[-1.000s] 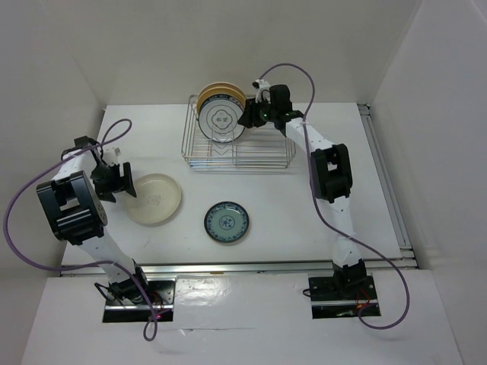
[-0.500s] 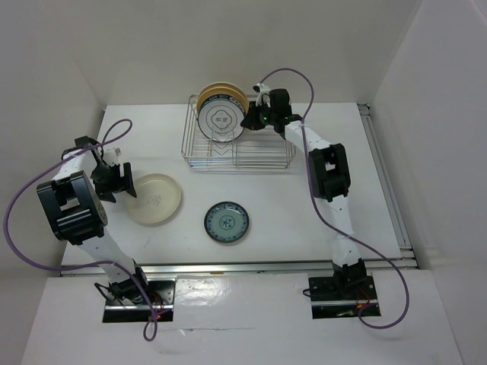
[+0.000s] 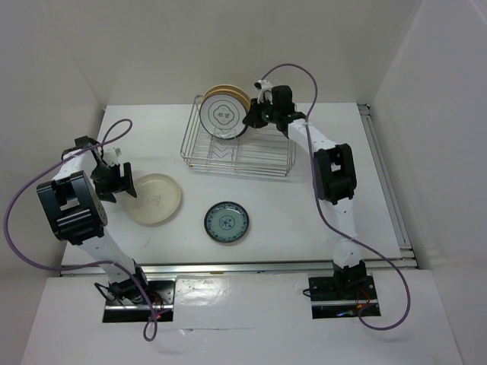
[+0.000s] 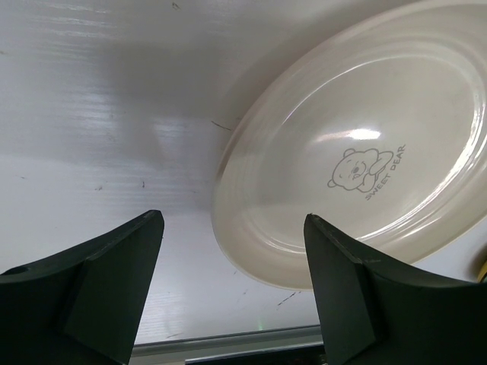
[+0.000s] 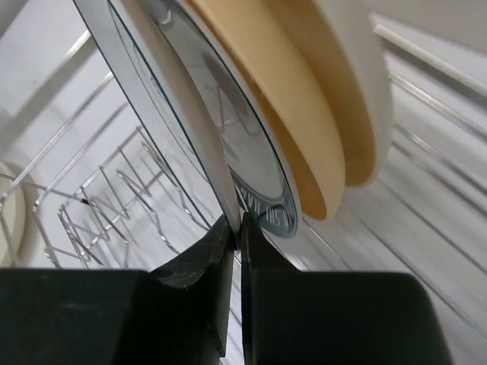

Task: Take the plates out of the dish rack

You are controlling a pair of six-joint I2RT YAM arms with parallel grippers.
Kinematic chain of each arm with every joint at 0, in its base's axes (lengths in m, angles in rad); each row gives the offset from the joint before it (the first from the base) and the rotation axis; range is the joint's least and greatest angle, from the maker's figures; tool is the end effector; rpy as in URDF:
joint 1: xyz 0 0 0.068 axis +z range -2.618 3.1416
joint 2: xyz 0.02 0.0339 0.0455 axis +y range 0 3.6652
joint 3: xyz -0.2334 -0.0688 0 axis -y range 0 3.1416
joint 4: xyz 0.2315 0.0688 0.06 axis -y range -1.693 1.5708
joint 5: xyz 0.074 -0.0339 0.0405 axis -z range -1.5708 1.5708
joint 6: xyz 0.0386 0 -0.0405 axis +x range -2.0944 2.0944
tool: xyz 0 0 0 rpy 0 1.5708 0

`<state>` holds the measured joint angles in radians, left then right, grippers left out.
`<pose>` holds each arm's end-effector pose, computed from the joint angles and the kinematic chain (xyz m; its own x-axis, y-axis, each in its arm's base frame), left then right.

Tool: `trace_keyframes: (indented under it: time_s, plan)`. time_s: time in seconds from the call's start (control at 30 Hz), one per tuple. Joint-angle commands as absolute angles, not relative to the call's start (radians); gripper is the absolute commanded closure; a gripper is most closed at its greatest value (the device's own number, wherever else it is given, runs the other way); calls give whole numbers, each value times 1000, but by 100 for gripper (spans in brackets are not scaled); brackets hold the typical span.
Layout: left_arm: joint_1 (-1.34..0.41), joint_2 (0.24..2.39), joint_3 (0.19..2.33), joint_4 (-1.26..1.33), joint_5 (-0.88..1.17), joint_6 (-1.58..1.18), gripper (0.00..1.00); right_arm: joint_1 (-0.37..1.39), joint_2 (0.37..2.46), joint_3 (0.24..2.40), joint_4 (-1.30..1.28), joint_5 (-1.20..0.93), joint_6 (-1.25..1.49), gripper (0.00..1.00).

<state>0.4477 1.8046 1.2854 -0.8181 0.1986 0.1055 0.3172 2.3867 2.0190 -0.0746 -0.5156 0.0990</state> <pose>0.3014 0.1363 0.1690 -0.9125 -0.3237 -0.2503 -0.2888 0.9428 -0.1665 0.4927 0.1818 0.2002 -0.4733 -0.0649 -0.8785 -0.6511 0.6974 0.2993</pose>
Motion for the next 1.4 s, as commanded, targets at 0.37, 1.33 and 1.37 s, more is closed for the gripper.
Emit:
trace_keyframes:
  time_s: [0.37, 1.33, 1.37]
  plan:
    - [445, 1733, 1266, -795, 253, 138, 12, 325, 1922, 2020, -260, -302, 219, 100]
    - [-63, 2223, 2138, -784, 197, -87, 12, 186, 1009, 819, -844, -472, 723, 100]
    - [-75, 2223, 2138, -769, 171, -87, 13, 175, 1034, 799, -804, -472, 733, 100]
